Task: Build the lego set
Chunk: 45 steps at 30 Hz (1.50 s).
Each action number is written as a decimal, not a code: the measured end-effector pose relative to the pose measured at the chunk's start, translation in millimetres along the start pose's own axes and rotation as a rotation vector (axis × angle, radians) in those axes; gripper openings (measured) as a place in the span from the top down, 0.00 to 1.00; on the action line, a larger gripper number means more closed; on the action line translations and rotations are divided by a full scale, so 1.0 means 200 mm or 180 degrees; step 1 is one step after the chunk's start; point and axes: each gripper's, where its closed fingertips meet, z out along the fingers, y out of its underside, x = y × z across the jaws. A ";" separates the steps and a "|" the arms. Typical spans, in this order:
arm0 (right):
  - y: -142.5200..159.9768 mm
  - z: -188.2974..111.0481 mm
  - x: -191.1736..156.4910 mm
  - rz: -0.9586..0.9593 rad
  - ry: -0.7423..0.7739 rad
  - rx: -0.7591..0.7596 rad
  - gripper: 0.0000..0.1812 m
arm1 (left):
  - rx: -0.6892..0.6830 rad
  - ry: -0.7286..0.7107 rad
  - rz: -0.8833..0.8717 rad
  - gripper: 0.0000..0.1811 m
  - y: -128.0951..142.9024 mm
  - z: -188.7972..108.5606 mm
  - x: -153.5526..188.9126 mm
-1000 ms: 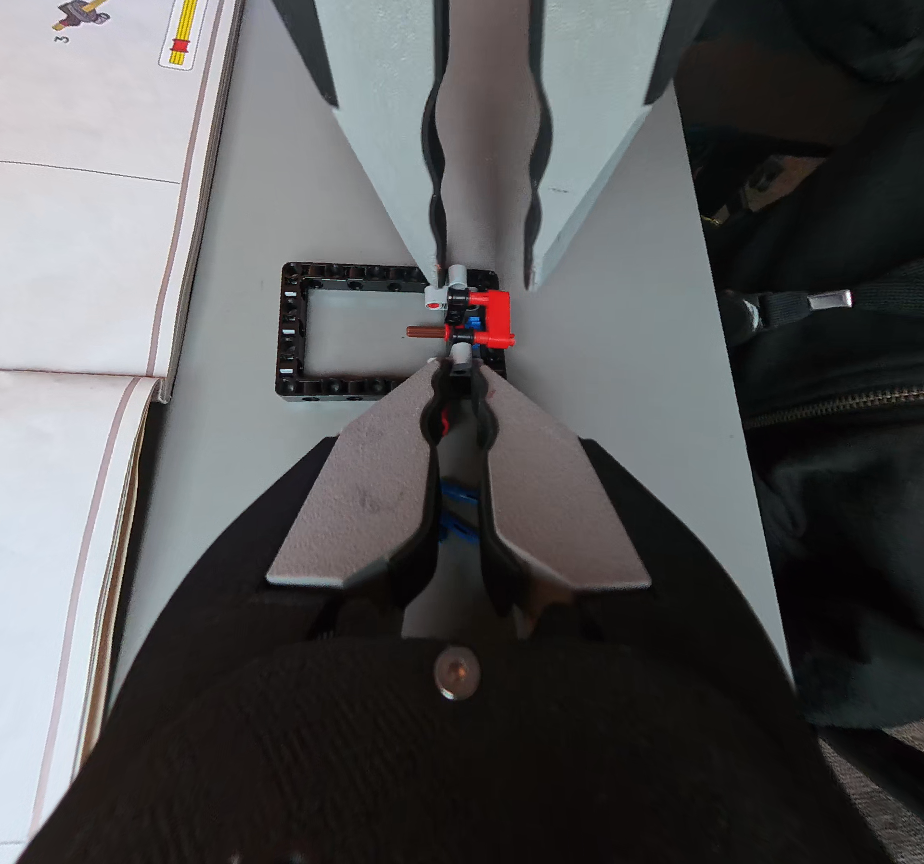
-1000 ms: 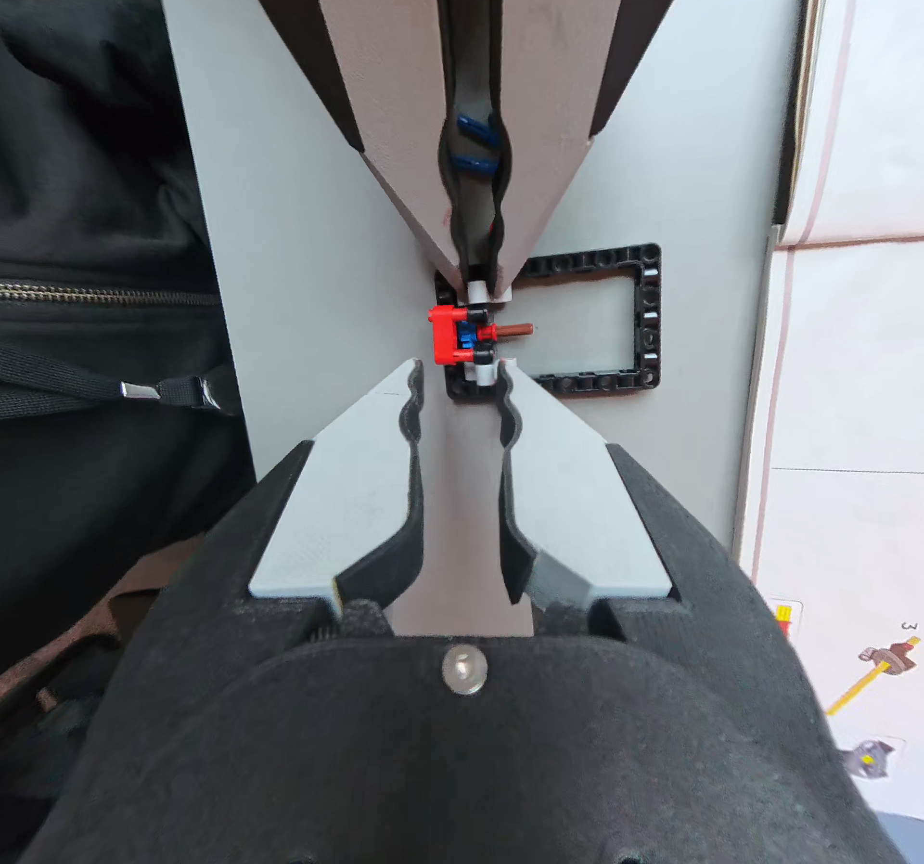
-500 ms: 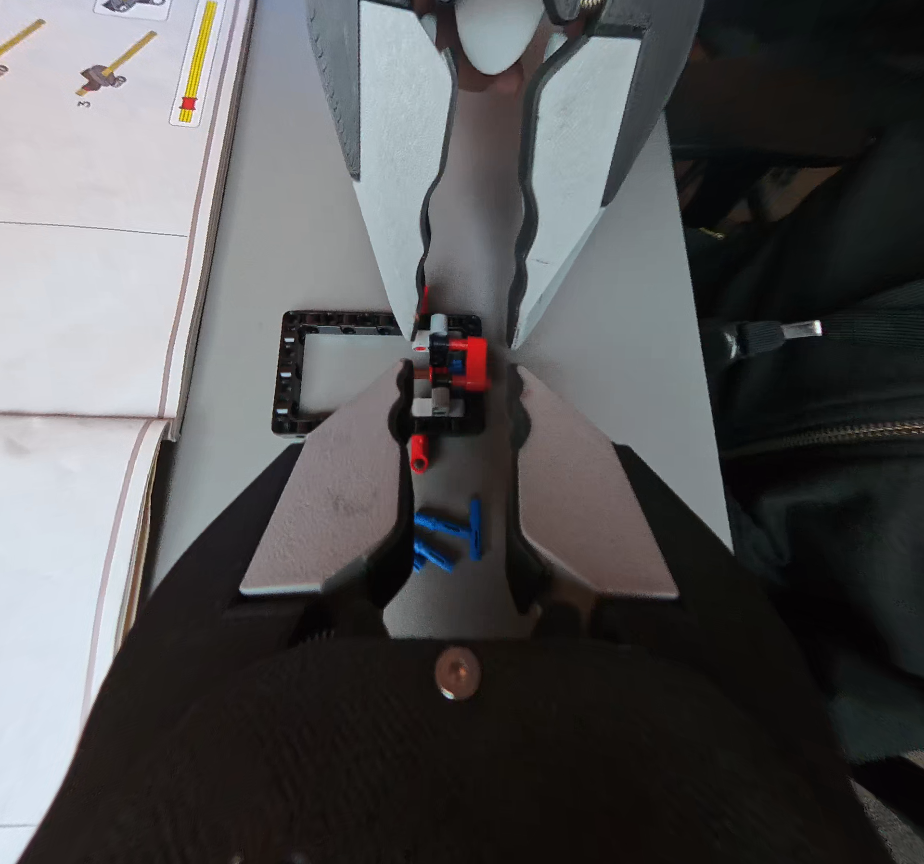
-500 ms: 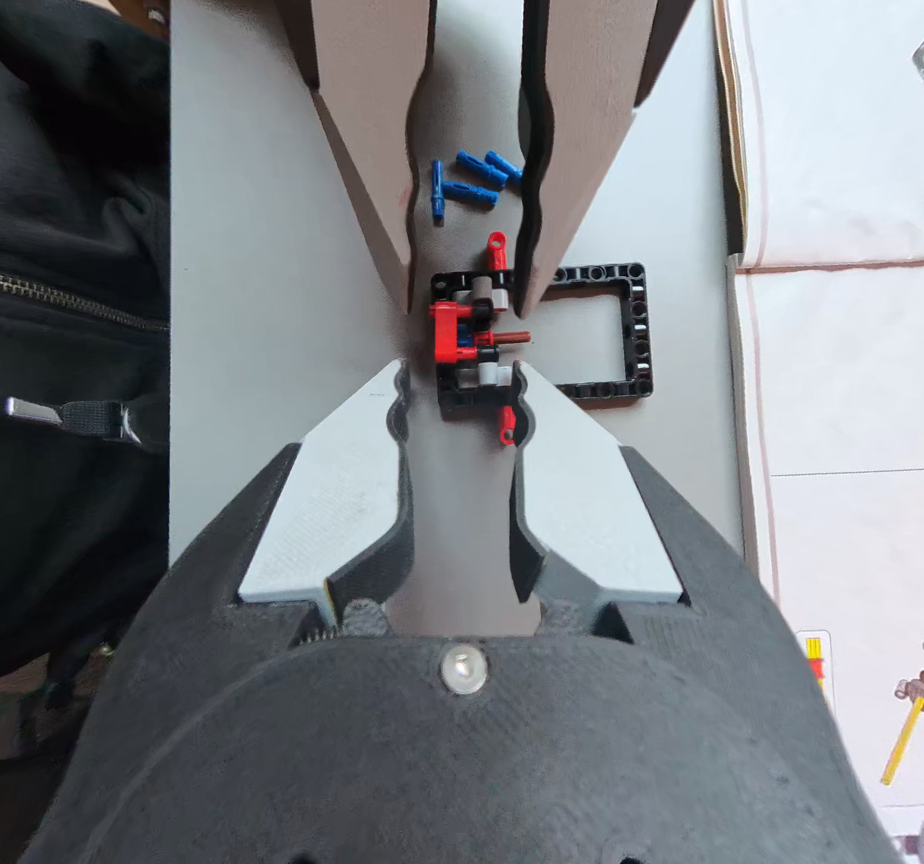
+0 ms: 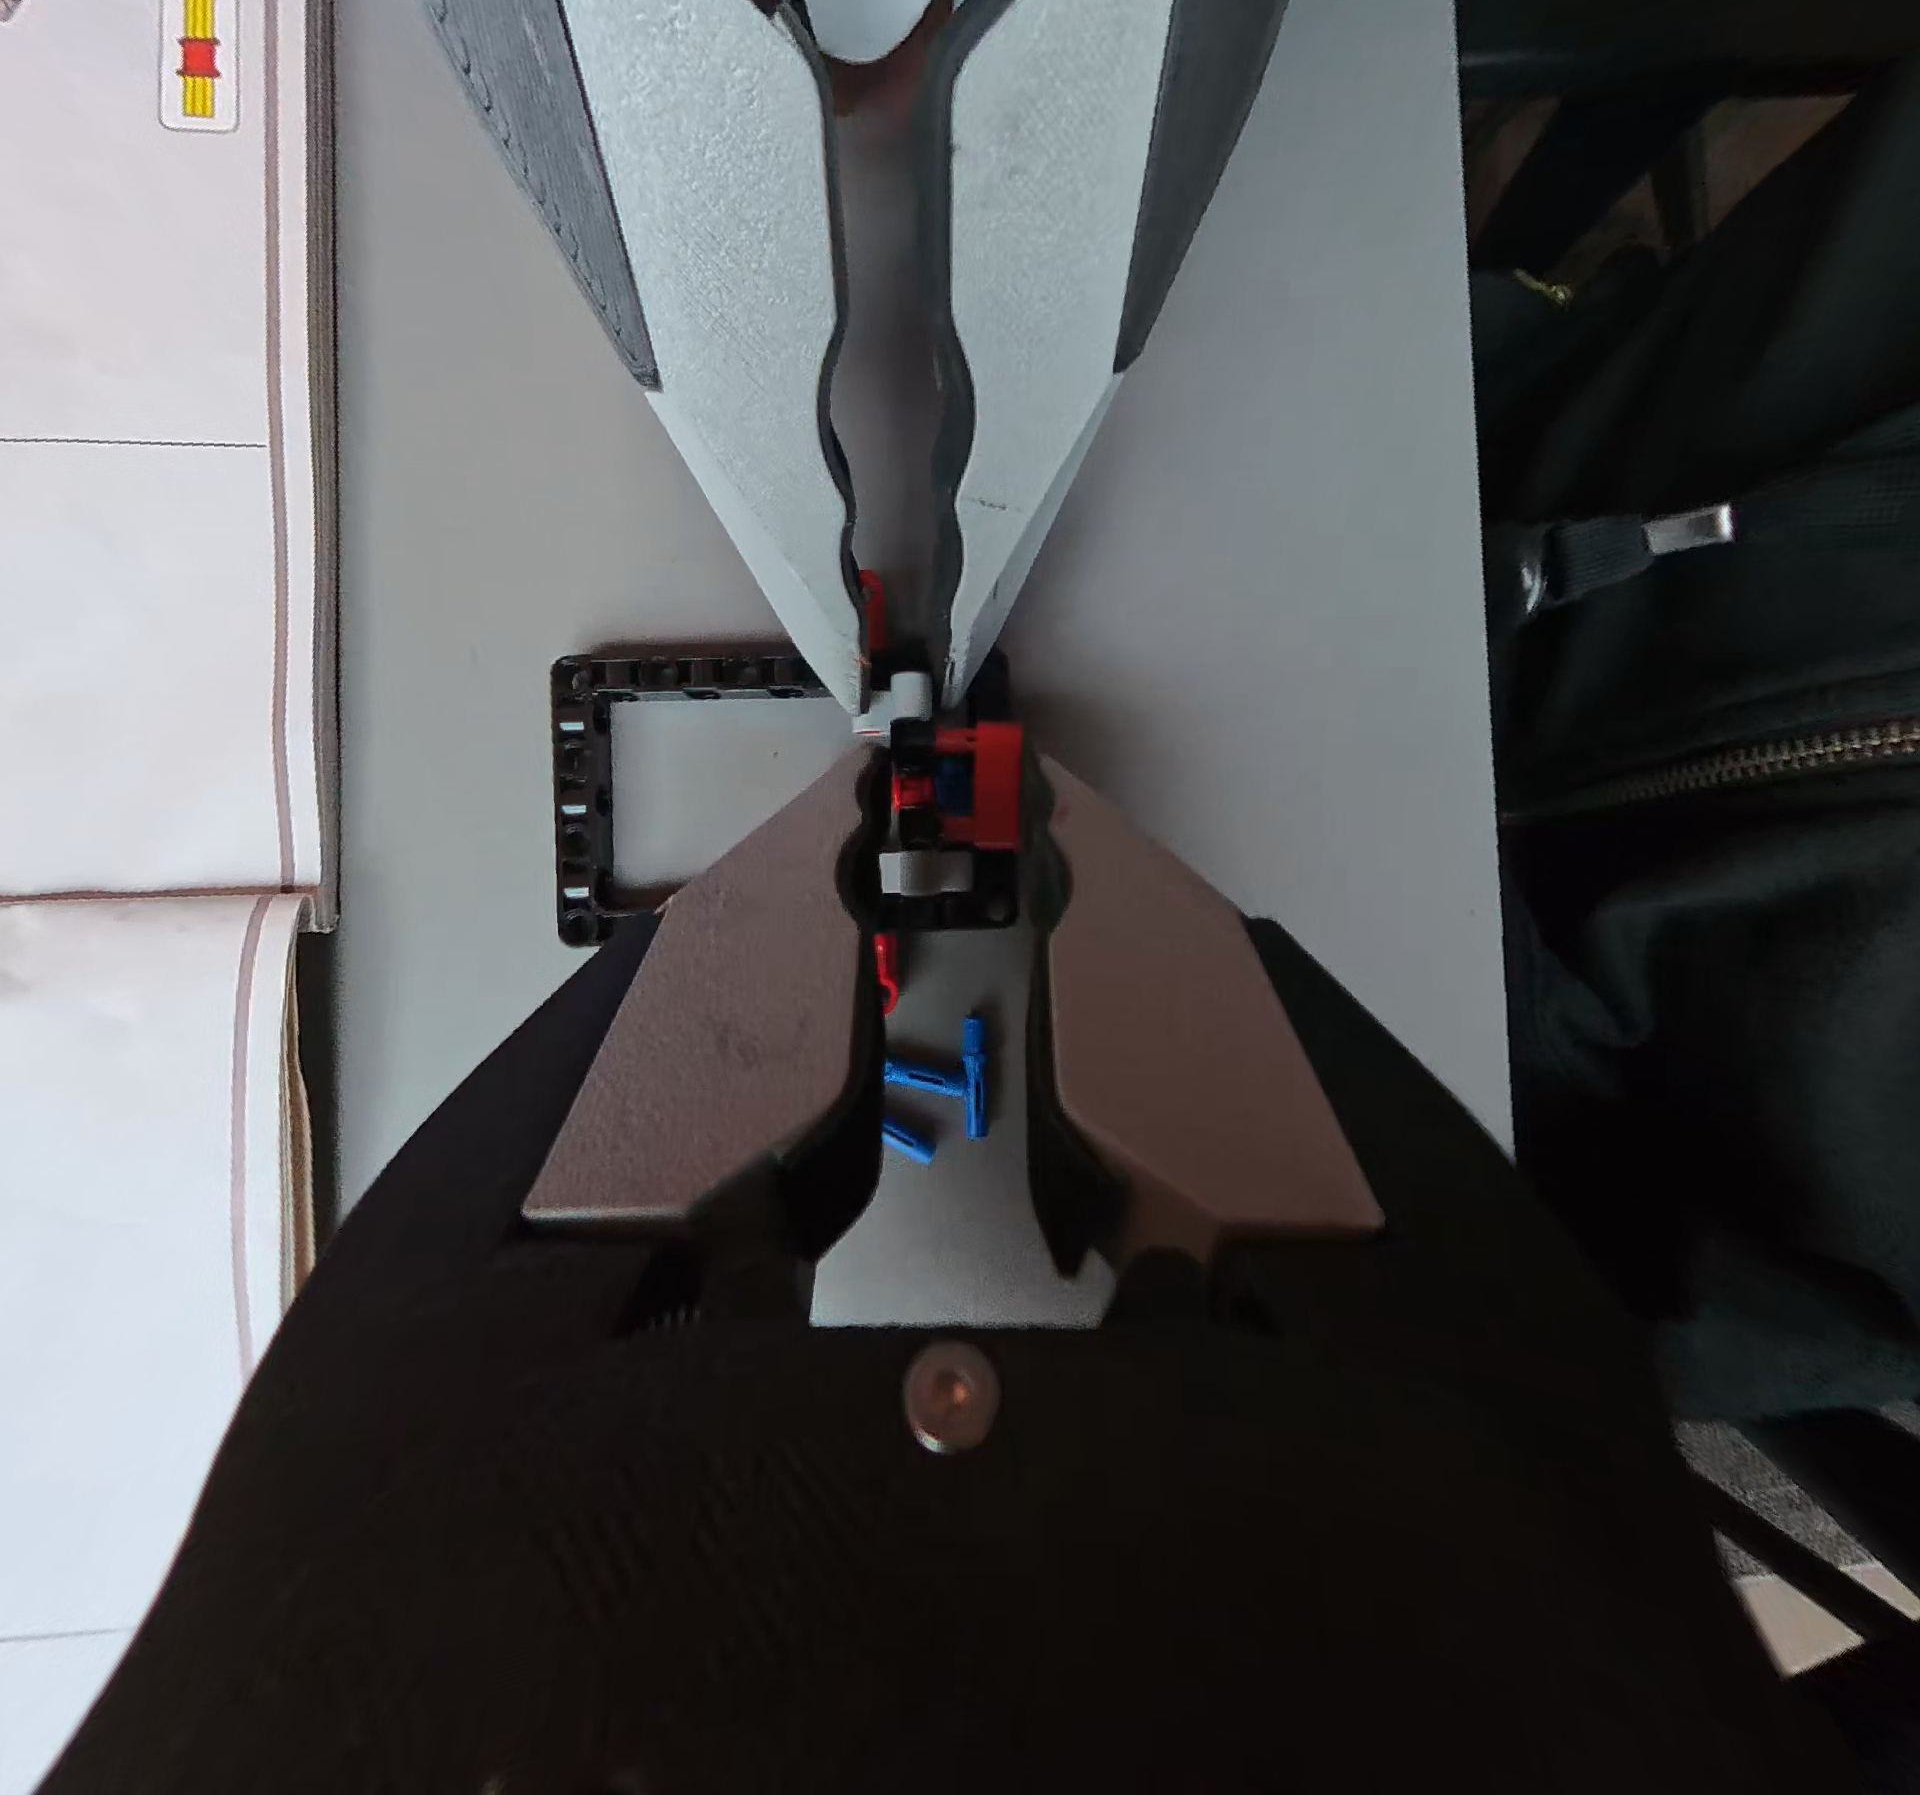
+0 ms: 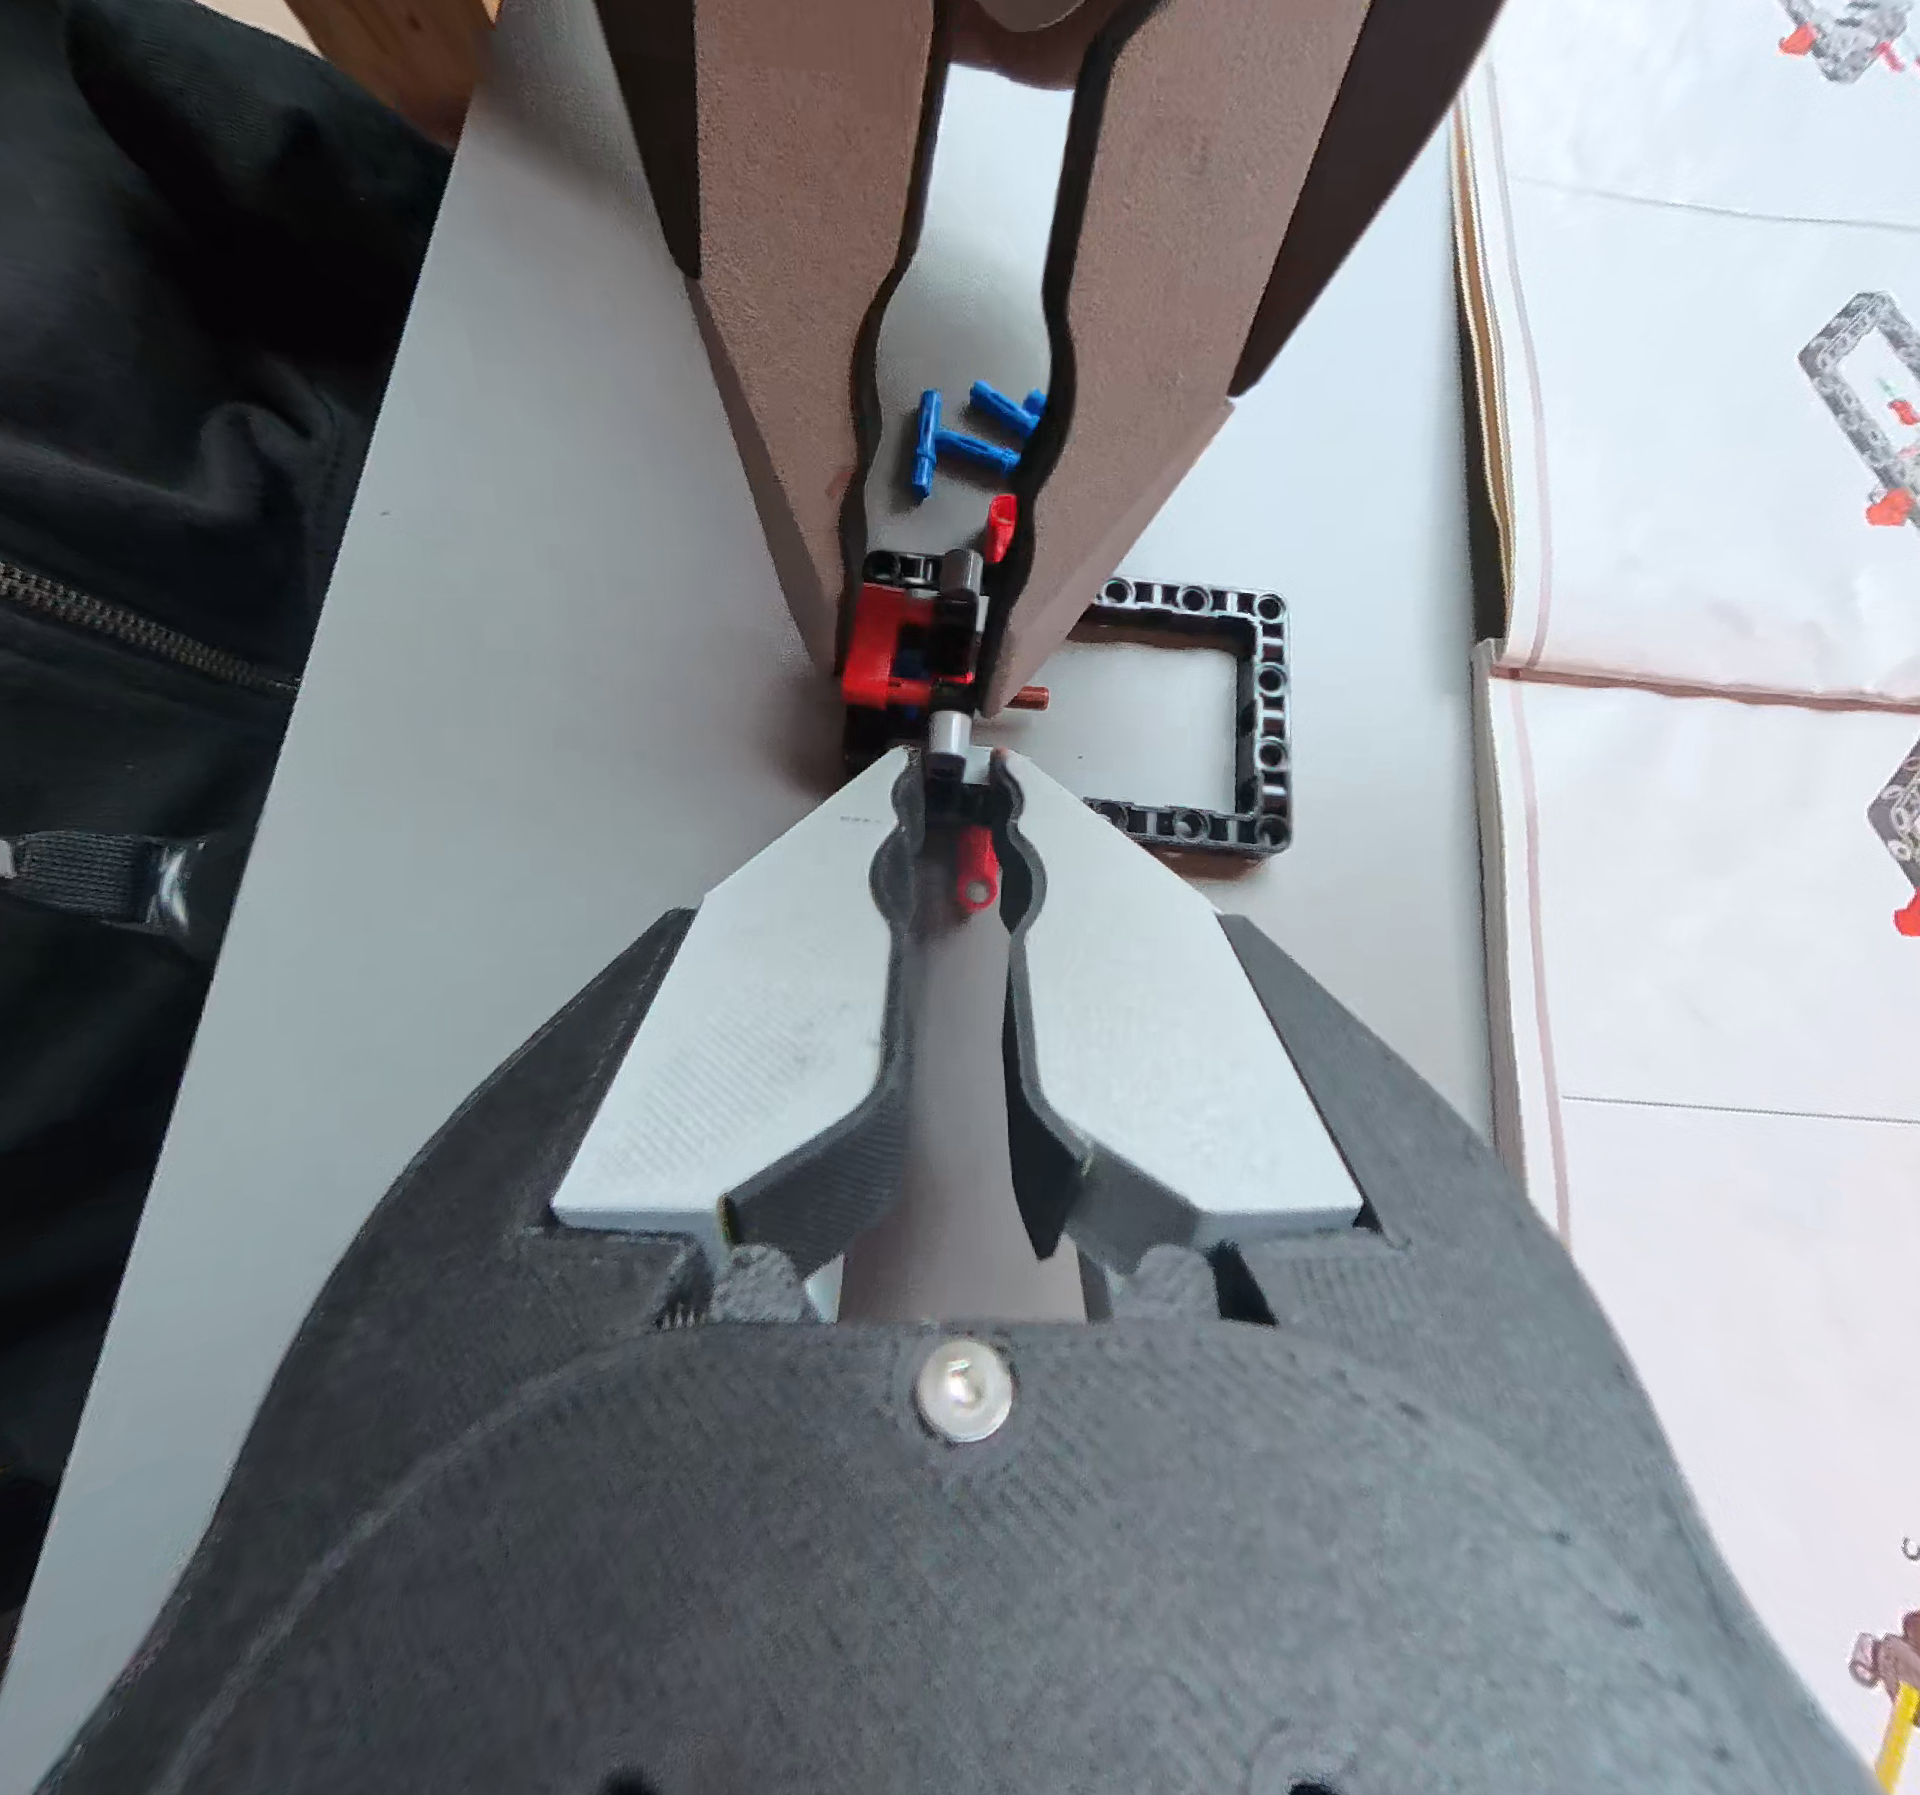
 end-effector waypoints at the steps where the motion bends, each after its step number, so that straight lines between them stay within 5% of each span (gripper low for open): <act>1: 0.00 0.00 0.00 -0.0023 0.0009 0.0017 0.95 | -0.0025 0.0006 0.0014 0.88 0.00 0.00 0.00; 37: 0.01 0.01 0.00 -0.0399 0.0047 -0.0044 0.97 | -0.0449 -0.0151 0.0172 0.91 0.00 0.01 -0.03; 44: 0.01 0.00 0.01 -0.0132 -0.0048 0.0054 0.97 | -0.0440 -0.0129 0.0004 0.89 -0.01 0.01 -0.03; 45: 0.01 0.00 0.02 -0.0160 0.0001 0.0040 0.97 | -0.0449 -0.0050 -0.0018 0.77 -0.01 0.01 -0.01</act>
